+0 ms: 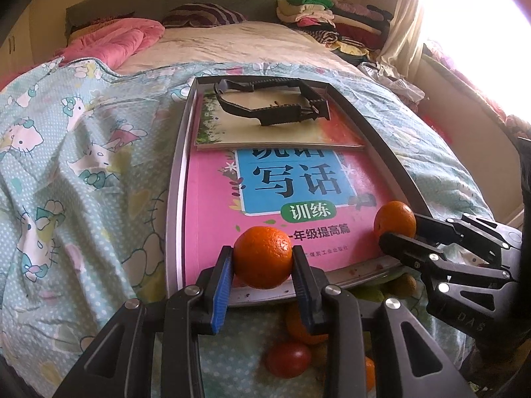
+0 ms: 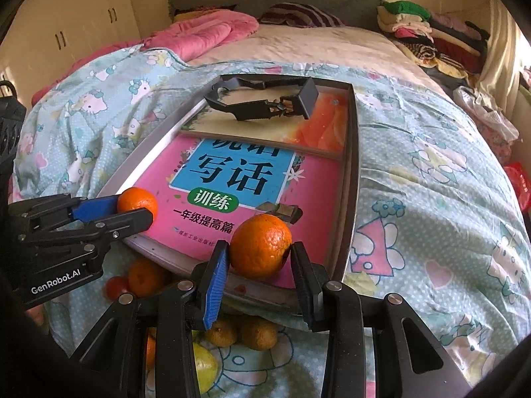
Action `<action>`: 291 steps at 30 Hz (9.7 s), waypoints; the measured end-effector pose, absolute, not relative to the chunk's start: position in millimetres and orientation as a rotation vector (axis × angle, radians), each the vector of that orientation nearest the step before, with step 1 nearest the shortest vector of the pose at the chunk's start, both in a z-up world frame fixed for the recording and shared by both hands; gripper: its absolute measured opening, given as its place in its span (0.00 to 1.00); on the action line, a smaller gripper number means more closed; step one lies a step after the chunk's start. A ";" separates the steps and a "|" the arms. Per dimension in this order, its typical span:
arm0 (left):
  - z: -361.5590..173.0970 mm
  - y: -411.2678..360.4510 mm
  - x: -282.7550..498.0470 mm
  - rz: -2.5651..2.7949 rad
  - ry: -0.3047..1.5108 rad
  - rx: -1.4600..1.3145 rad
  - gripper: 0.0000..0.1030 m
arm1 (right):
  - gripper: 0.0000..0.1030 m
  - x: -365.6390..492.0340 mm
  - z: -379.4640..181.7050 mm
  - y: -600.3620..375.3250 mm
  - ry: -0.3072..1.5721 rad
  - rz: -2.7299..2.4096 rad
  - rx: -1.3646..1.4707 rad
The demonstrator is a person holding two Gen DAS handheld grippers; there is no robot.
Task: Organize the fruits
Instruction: 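Lower both oranges onto the pink workbook and open both grippers, then withdraw both grippers from the tray back toward the fruit pile, then grasp the red tomato with the left gripper while the right grasps a green pear, then carry the tomato and green pear over the tray and lower them, then open both grippers to release the tomato and pear in the tray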
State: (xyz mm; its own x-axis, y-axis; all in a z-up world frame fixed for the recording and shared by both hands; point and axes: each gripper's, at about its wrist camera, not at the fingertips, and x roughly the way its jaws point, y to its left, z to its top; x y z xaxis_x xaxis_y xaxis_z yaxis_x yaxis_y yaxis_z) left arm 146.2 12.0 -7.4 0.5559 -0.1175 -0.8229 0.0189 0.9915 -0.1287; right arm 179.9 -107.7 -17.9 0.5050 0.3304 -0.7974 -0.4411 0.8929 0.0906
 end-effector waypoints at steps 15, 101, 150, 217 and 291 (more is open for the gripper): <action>-4.2 10.7 142.4 -0.069 0.967 -0.113 0.35 | 0.53 167.1 -9.0 -121.4 0.851 0.456 -0.077; -12.4 16.8 47.6 -0.135 0.958 -0.040 0.56 | 0.63 57.8 -35.2 -114.7 0.879 0.470 -0.219; 17.6 55.0 92.4 -0.181 0.872 -0.179 0.26 | 0.50 93.0 -1.2 -125.4 0.722 0.540 -0.031; -0.7 59.5 126.4 -0.148 0.905 -0.227 0.27 | 0.55 183.6 -26.2 -54.2 0.863 0.607 -0.176; 26.8 35.4 72.6 -0.172 0.851 -0.145 0.63 | 0.74 87.1 32.6 -132.3 0.664 0.421 -0.102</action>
State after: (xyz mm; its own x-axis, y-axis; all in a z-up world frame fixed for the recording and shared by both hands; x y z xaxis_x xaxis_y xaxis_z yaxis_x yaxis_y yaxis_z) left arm 72.6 35.4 26.8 0.6470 -0.2085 -0.7334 0.0928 0.9763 -0.1957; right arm 87.1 -132.3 32.6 0.7065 0.3464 -0.6171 -0.4108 0.9108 0.0409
